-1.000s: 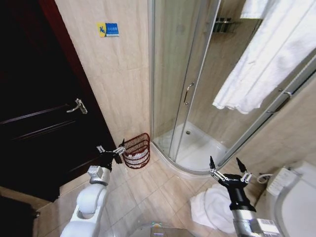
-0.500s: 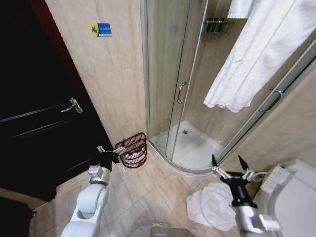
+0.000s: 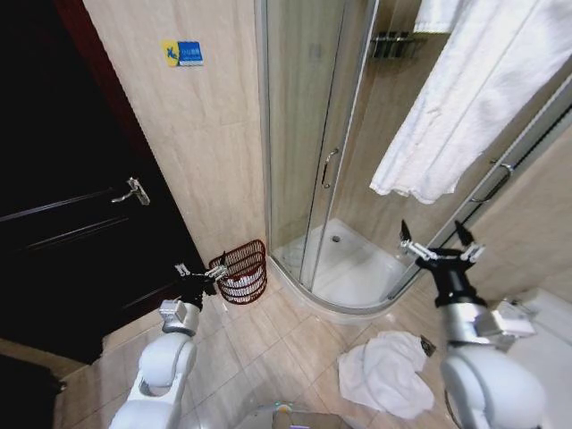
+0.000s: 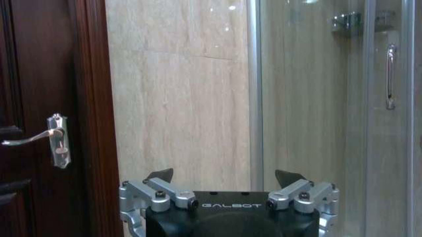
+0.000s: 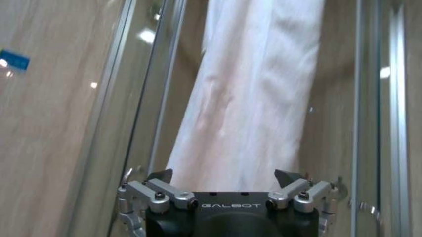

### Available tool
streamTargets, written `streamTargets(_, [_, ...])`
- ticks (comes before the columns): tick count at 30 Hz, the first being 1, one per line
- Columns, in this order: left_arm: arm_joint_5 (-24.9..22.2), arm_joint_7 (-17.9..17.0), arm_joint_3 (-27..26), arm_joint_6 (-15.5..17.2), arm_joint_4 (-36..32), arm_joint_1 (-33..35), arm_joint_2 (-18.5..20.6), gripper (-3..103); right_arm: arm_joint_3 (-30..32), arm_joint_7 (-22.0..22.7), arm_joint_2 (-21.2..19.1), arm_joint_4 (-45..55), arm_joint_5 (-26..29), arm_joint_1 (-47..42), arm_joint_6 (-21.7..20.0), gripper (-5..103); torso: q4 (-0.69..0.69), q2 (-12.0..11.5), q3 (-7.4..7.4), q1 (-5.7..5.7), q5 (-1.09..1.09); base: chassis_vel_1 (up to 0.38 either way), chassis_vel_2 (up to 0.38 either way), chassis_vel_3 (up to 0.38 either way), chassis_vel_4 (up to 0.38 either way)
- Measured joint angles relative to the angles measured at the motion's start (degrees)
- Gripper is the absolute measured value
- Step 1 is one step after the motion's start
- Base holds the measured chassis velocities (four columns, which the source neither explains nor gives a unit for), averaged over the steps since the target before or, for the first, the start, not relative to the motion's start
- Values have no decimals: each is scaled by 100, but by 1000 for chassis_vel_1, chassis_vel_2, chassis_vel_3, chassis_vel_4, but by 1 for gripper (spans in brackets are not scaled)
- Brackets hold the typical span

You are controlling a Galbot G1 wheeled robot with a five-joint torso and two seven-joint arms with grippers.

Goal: Discard the used towel into the hamper.

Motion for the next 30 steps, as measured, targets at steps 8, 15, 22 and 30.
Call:
streamTargets(8, [0,-1,-1,0,0,0,0,100,488,324,-946,-363,663,1119,152,100,1,0,0,0,2,0,0,0,0])
streamTargets(15, [0,0,0,0,0,0,0,100,672,393,-1818,-786,1260,2287,-31,100,-1,0,0,0,-2,0,0,0,0])
streamTargets(22, [0,0,0,0,0,0,0,100,254,105,-1717,-1276,1239,3253,-53,100,1,0,0,0,-1,0,0,0,0])
streamTargets(30, [0,-1,0,0,0,0,-1,100,79,-428,-2039,-2089,1802,4455,193,100,0,0,-1,0,-3,0,0,0,0])
